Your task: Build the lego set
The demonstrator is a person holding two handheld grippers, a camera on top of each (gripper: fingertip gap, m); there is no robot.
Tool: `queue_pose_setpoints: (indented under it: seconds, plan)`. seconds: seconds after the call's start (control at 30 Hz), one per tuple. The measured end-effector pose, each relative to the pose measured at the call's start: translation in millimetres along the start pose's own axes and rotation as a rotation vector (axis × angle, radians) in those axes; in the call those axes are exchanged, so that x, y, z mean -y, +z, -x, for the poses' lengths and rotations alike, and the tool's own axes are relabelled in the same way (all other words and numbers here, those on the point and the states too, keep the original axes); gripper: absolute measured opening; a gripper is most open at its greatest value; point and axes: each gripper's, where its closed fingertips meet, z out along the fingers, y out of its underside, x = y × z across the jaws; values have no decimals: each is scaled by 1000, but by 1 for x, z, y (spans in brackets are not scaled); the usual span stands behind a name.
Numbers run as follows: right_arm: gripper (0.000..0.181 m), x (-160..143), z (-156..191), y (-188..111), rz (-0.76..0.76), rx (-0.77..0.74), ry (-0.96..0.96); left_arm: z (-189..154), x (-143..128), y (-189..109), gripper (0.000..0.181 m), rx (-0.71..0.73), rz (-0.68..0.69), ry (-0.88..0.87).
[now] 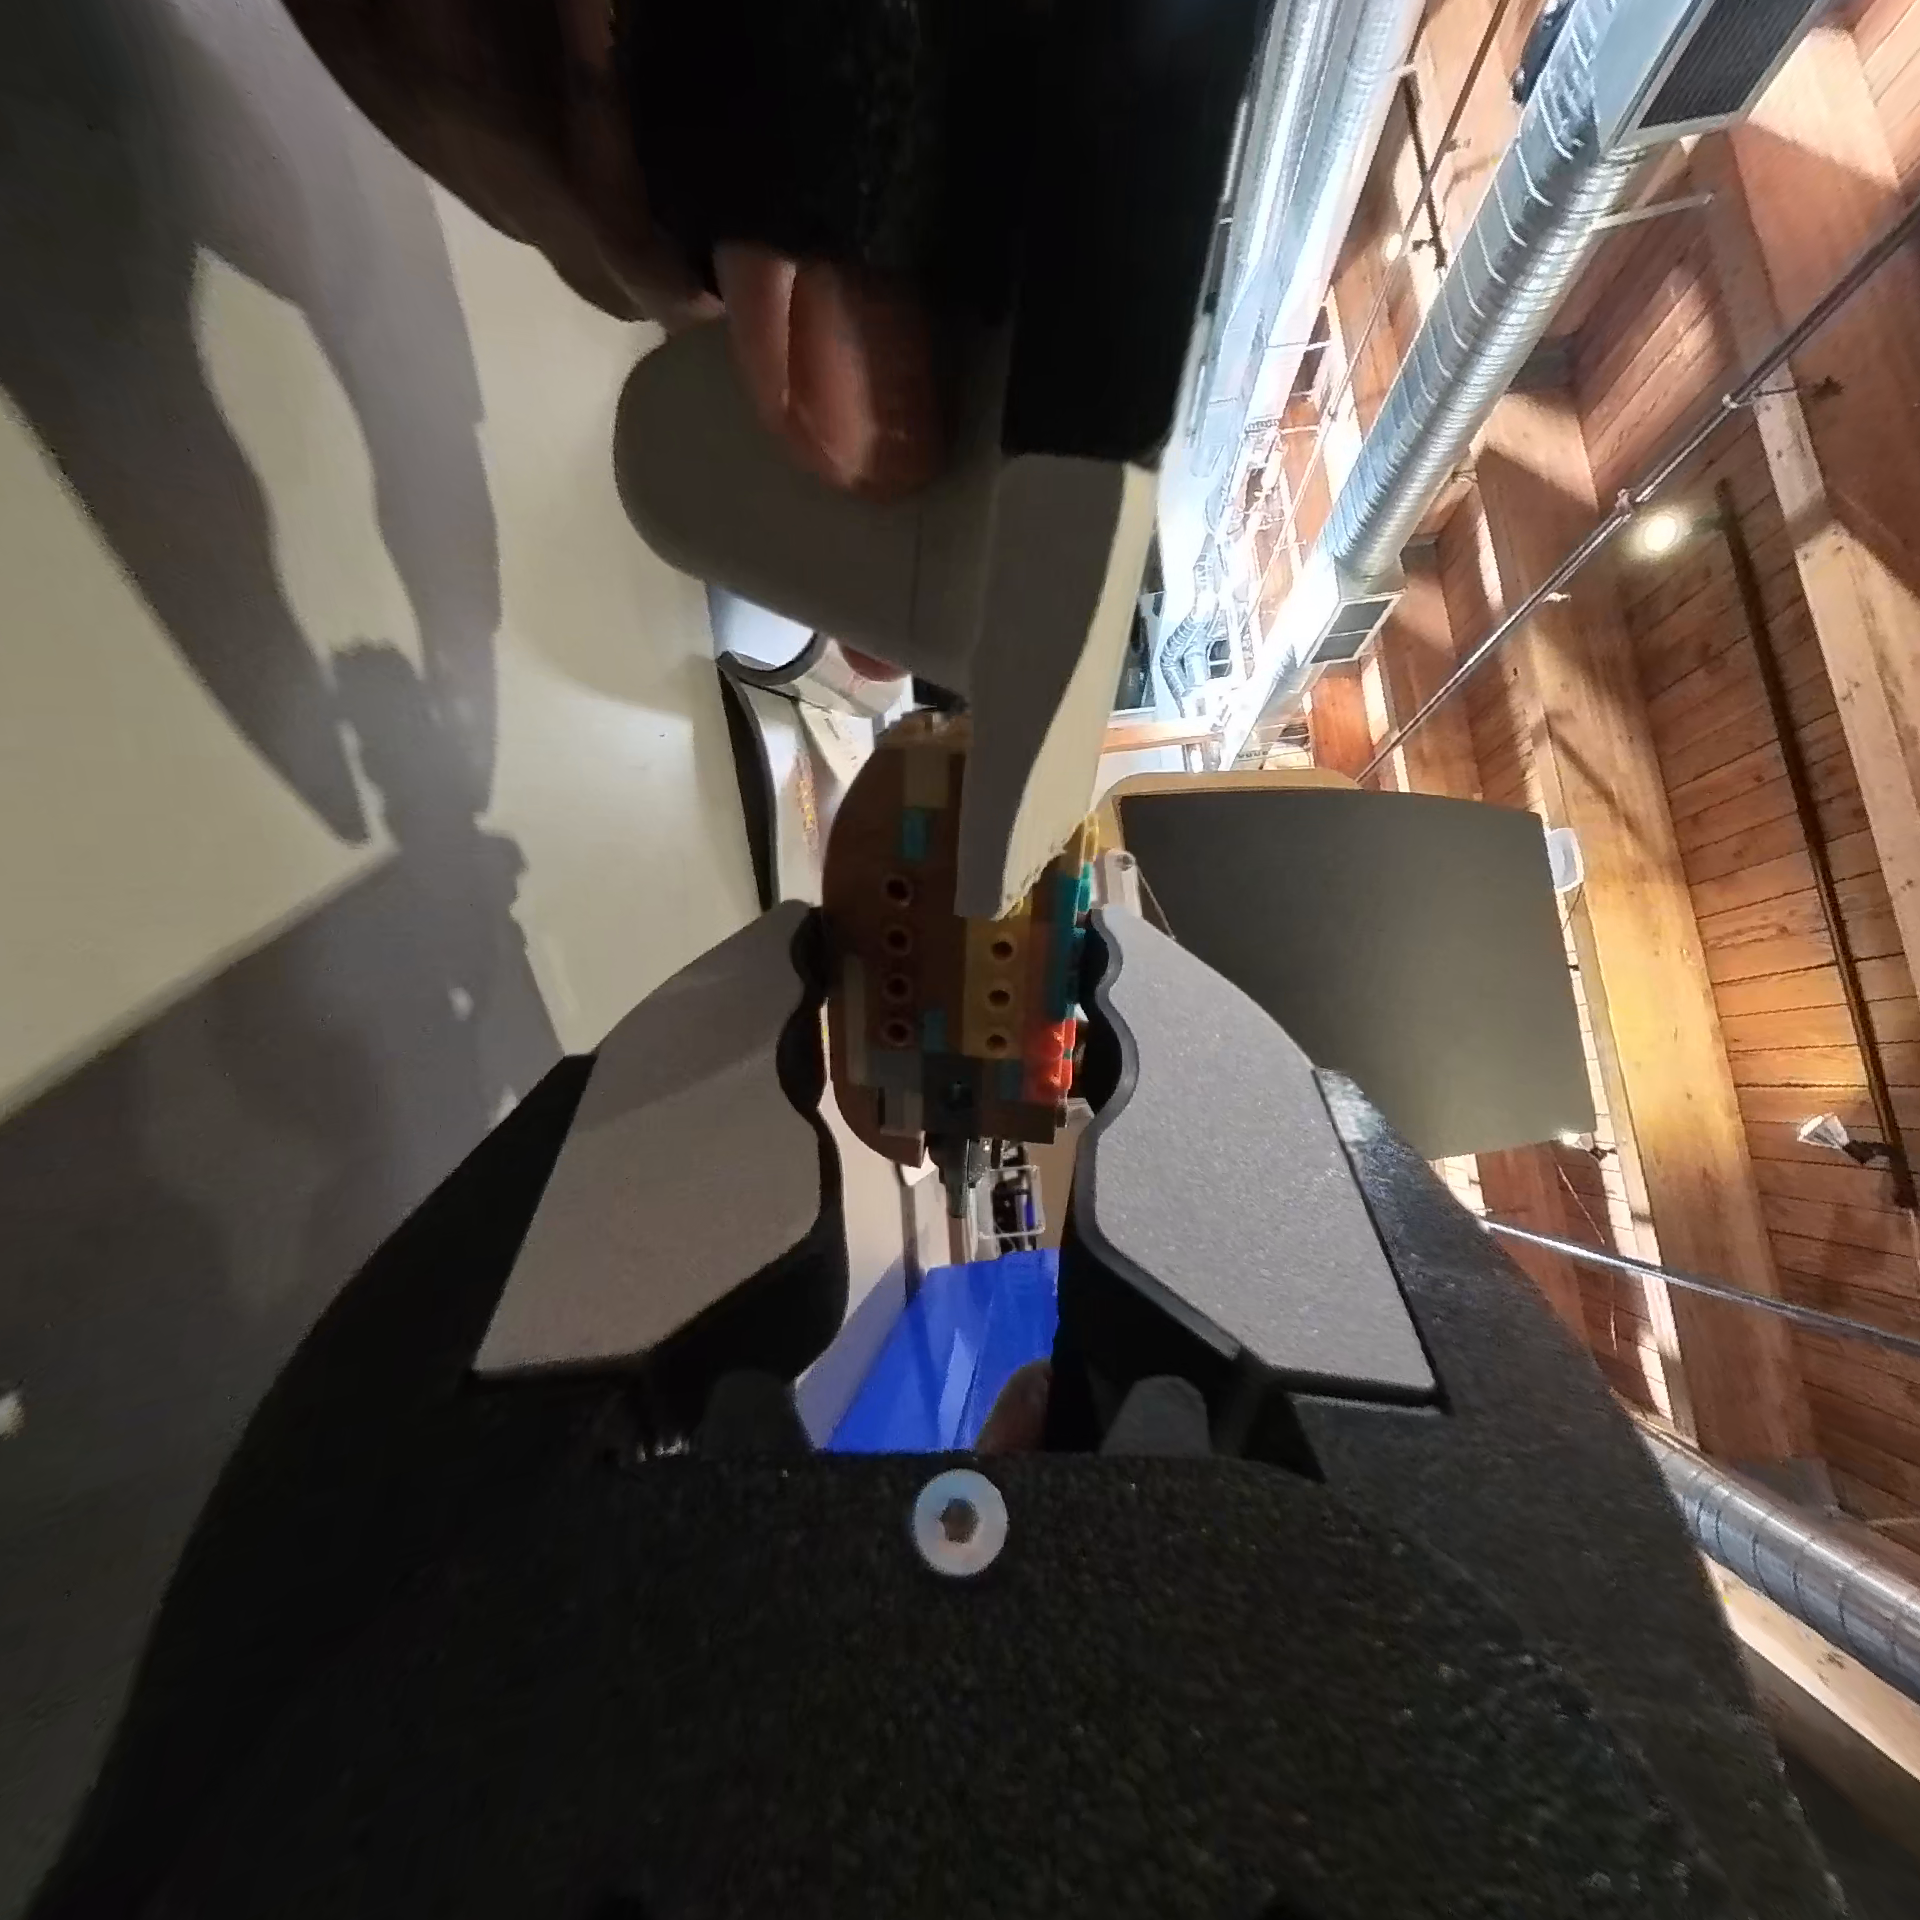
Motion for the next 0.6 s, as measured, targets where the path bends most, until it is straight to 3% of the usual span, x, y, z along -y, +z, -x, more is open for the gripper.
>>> queue_pose_setpoints:
  seconds: [0.4,0.6]
  plan:
    - [45,-2,7,-2,-6,77,20,-1,-6,3,22,9,41,38]
    - [46,-4,1,2,6,33,66,4,-2,3,22,15,12,-8]
